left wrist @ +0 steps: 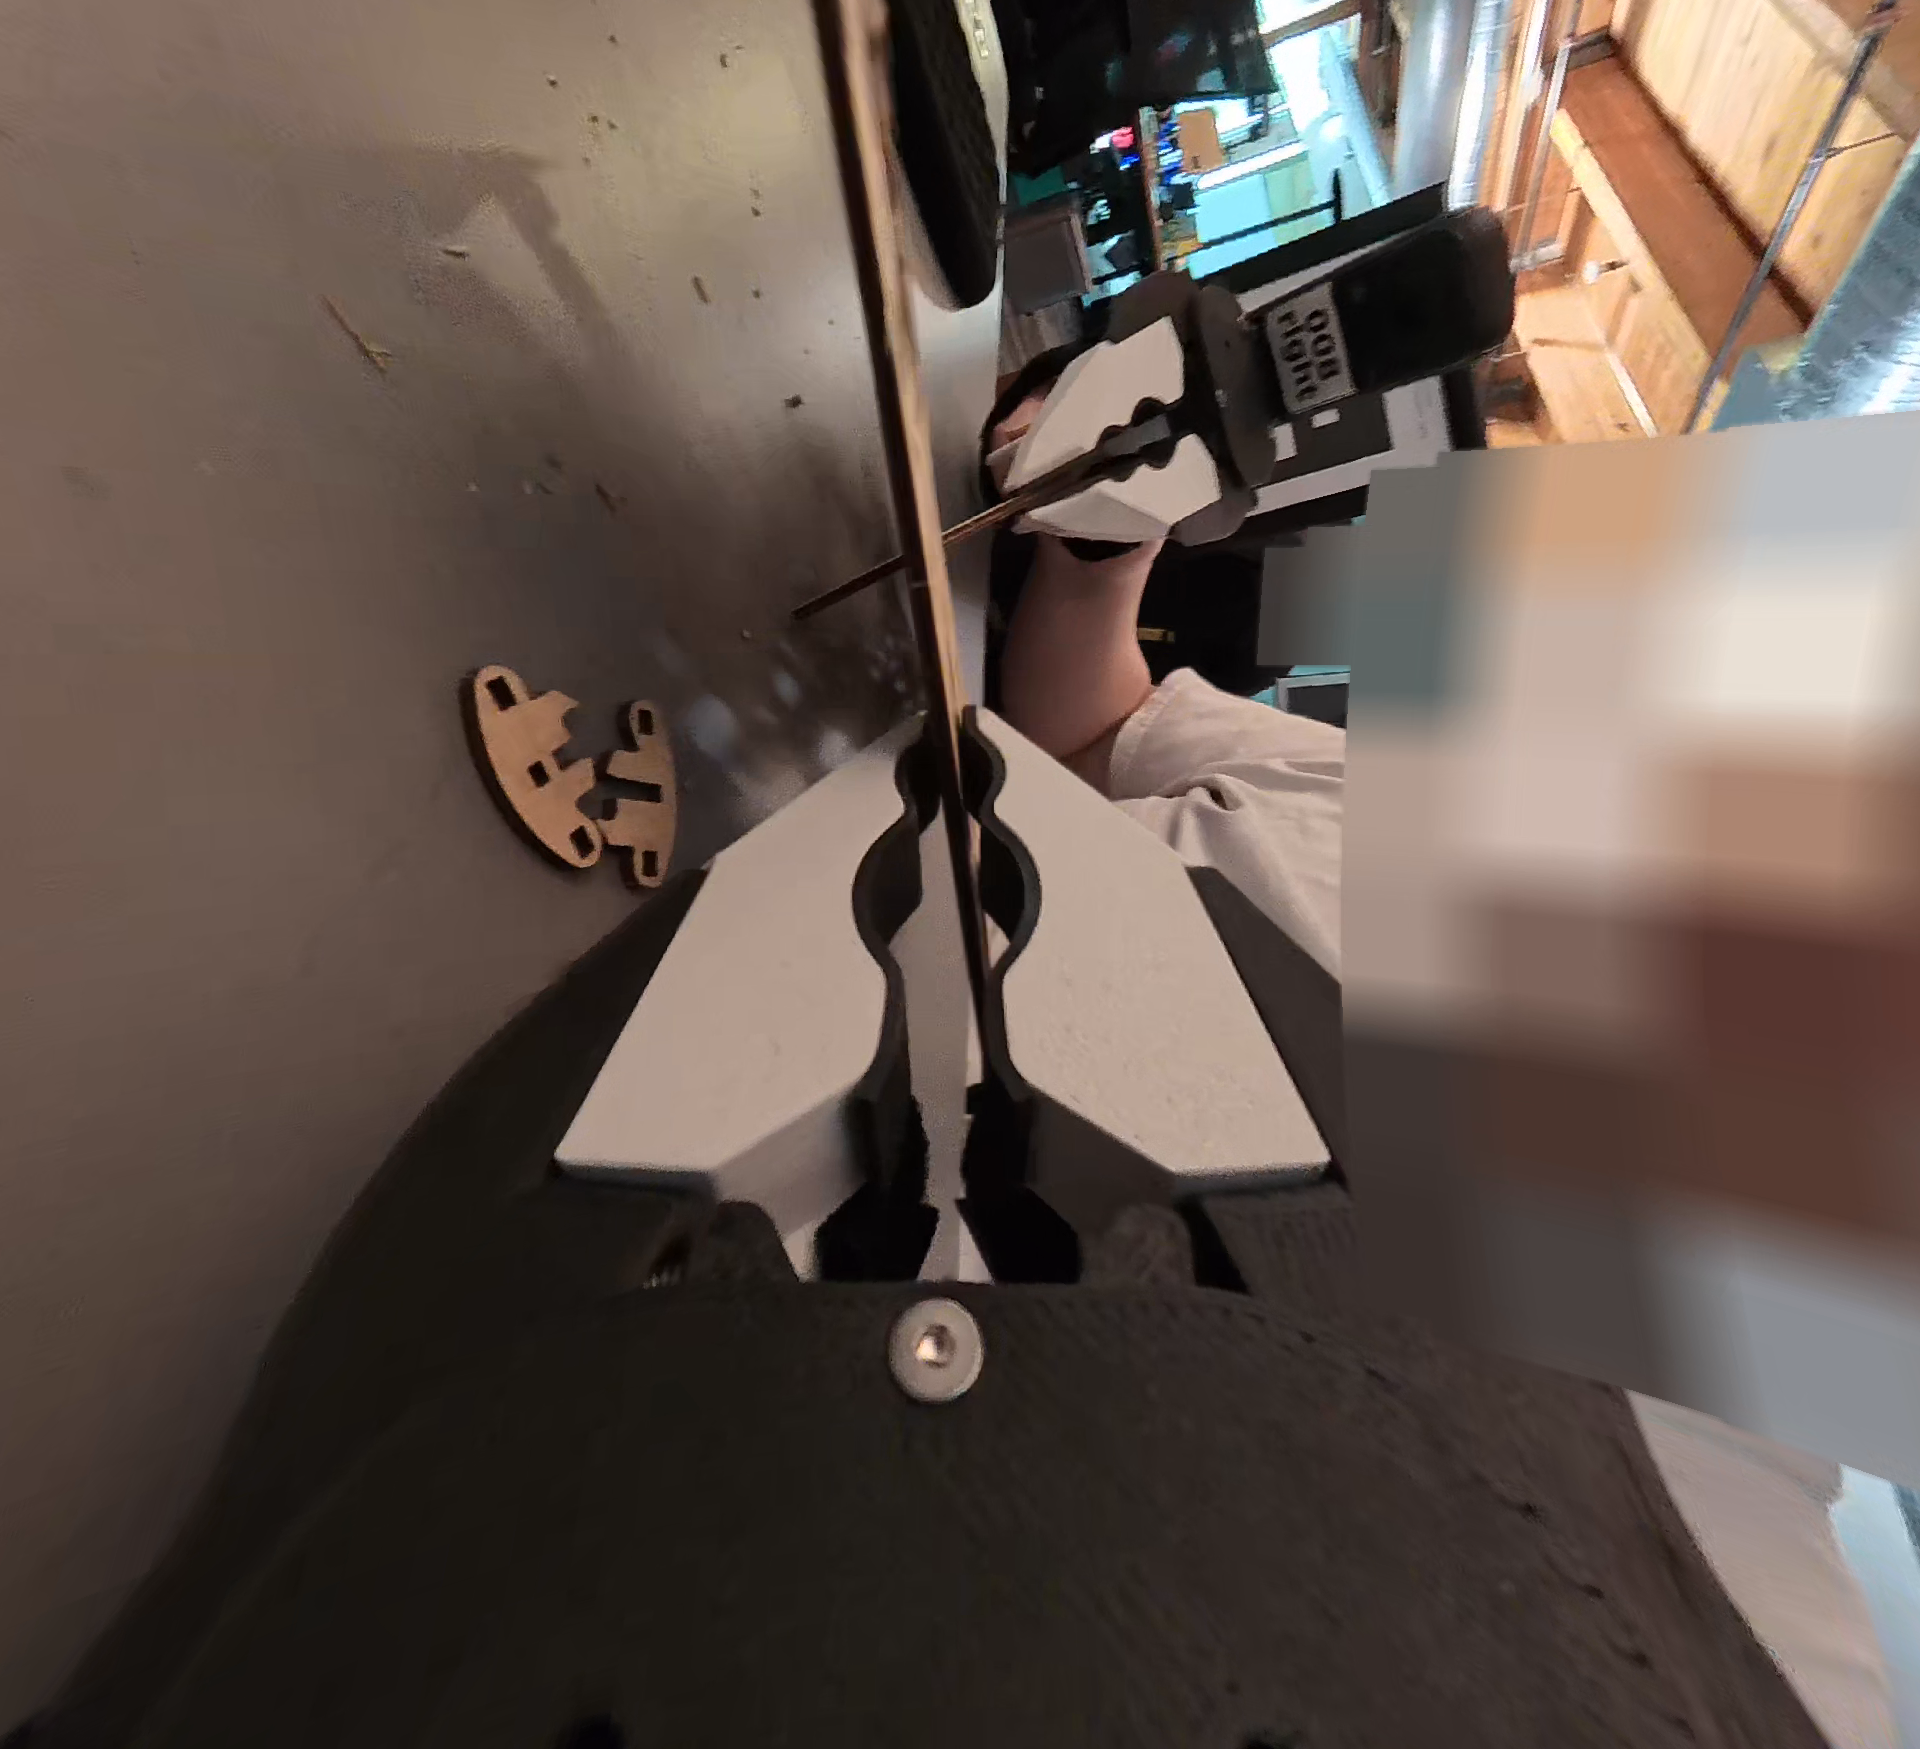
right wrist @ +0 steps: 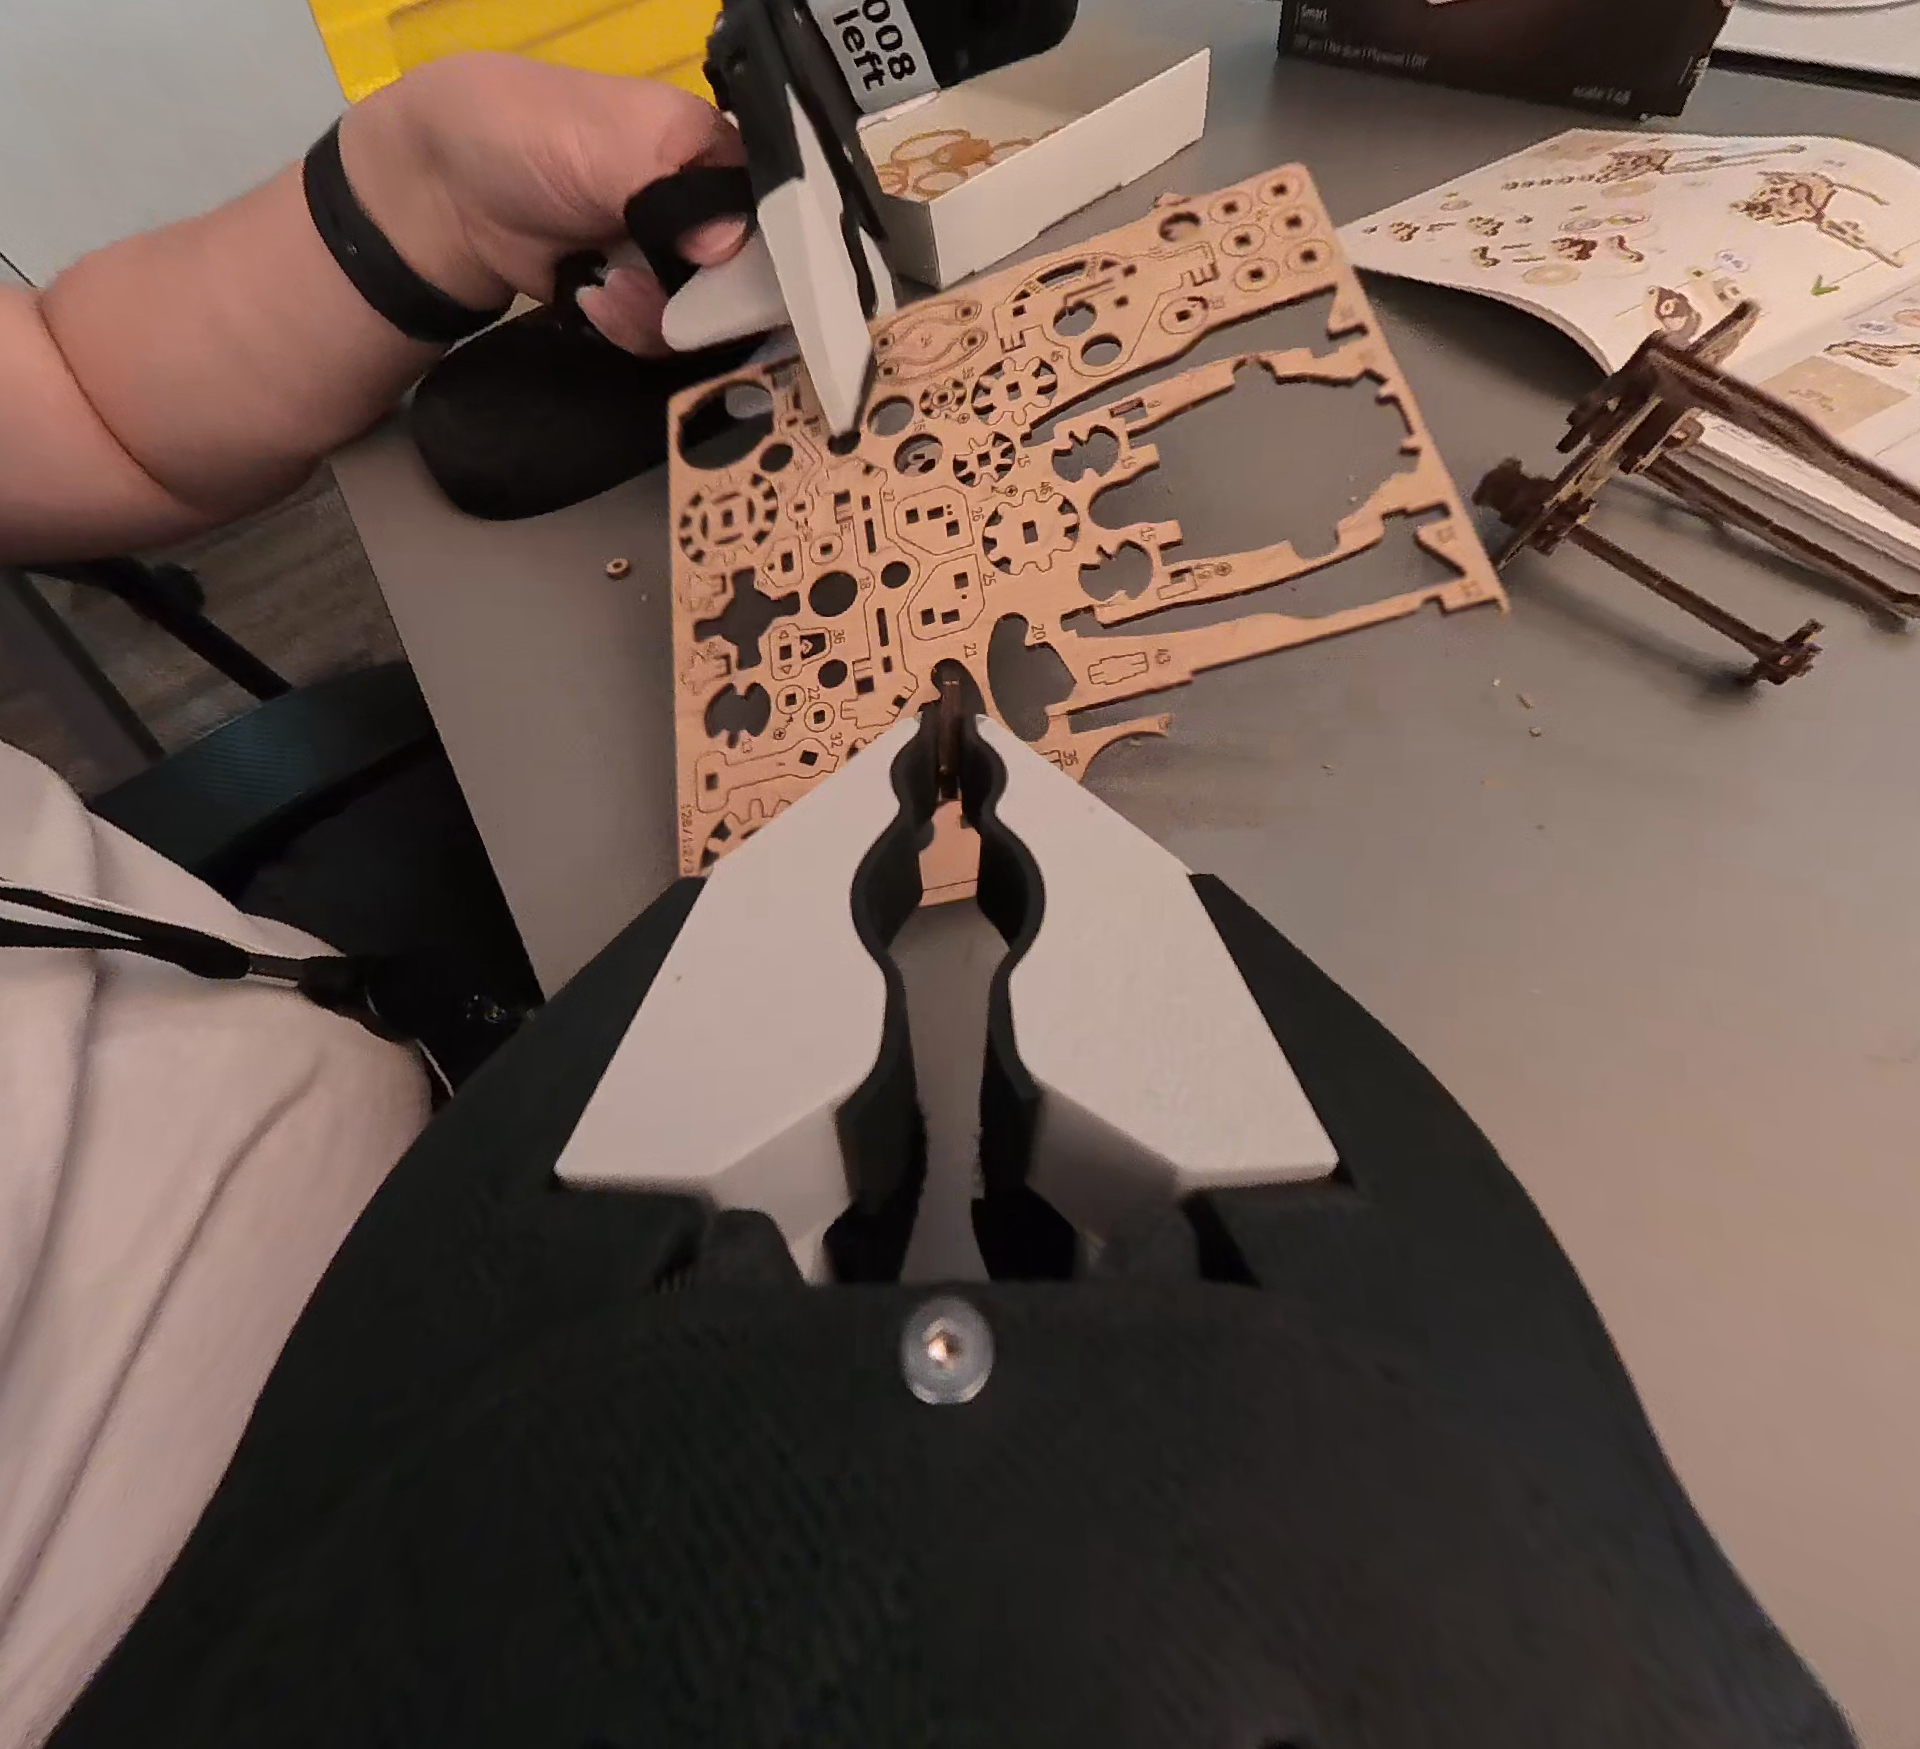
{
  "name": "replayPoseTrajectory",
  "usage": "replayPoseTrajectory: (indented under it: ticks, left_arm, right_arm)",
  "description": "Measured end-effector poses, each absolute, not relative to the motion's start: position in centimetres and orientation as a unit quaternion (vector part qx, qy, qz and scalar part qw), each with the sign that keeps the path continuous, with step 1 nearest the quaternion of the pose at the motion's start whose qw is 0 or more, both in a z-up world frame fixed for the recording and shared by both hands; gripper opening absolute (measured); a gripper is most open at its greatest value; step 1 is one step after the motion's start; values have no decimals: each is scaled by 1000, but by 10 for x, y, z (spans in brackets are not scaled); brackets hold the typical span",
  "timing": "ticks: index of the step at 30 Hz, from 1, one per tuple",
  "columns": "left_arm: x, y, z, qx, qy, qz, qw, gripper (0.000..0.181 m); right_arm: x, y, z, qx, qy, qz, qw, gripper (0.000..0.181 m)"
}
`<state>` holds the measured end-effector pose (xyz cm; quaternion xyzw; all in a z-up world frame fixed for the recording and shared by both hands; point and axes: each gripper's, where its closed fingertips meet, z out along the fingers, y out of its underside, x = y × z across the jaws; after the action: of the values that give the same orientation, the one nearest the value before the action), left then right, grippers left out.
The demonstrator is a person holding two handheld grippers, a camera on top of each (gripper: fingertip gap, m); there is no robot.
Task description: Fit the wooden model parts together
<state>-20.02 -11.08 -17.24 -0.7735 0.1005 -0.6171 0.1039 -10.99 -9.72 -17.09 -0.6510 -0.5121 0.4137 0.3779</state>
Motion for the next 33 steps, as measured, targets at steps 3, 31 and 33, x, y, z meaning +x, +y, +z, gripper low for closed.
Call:
replayPoseTrajectory:
  ticks: [3,31,33]
  left_arm:
    - [-200,-110,-173,-779,107,-608,112,1]
    - [-206,-99,-171,-790,102,-583,158,1]
    - [-206,-99,-171,-790,101,-584,159,1]
  right_arm:
    - [-106,-95,-165,-647,-512,415,383,1]
    - [-92,-123,-131,-641,-614,312,338,1]
    - [-94,-122,-132,-642,-617,304,339,1]
